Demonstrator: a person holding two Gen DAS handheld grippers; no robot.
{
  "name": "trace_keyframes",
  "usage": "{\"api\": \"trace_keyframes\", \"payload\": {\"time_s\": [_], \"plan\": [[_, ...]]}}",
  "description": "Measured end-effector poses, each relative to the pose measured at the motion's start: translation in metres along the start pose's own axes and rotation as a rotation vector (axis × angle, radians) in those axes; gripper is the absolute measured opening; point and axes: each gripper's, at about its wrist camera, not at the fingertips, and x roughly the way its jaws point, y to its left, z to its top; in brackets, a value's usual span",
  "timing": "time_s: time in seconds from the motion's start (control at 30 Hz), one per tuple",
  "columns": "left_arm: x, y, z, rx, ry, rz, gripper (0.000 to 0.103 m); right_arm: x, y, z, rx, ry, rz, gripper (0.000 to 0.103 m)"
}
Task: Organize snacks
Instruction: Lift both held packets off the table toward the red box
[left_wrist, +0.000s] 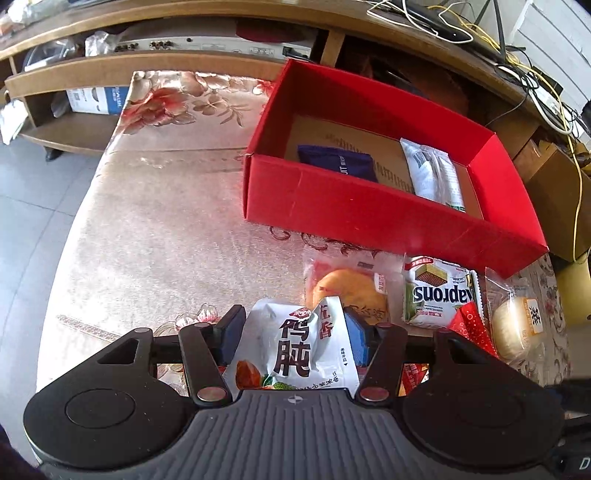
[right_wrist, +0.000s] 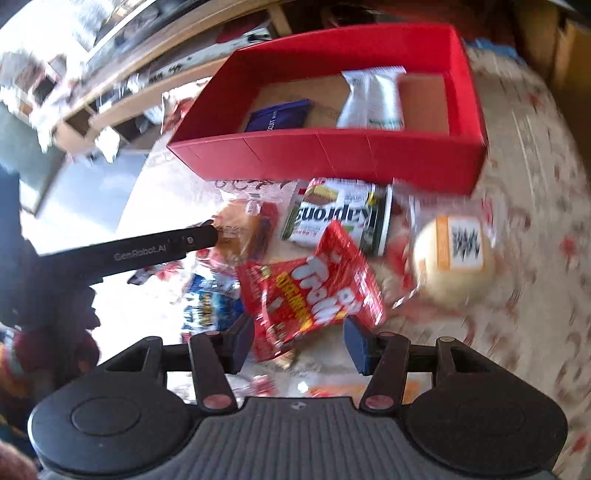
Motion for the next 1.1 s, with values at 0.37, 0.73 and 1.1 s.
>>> {"api": "trace_keyframes", "payload": {"time_s": [0.37,0.73,1.1], "plan": [[0.000,0.002,-0.001,-0.001,0.003,-0.010,0.064,0.025,0.000,0.026,0.212,-0.061,-0.014,0.056],[0.005,0.003,-0.003,0.013,-0.003,0.028,0.077,0.052,0.030,0.024,-0.063,-0.034,-0.213,0.058],[0.012,0.020,-0.003,-0.071,0.010,0.027,0.094,0.052,0.029,0.019,-0.109,-0.031,-0.211,0.068]]}}
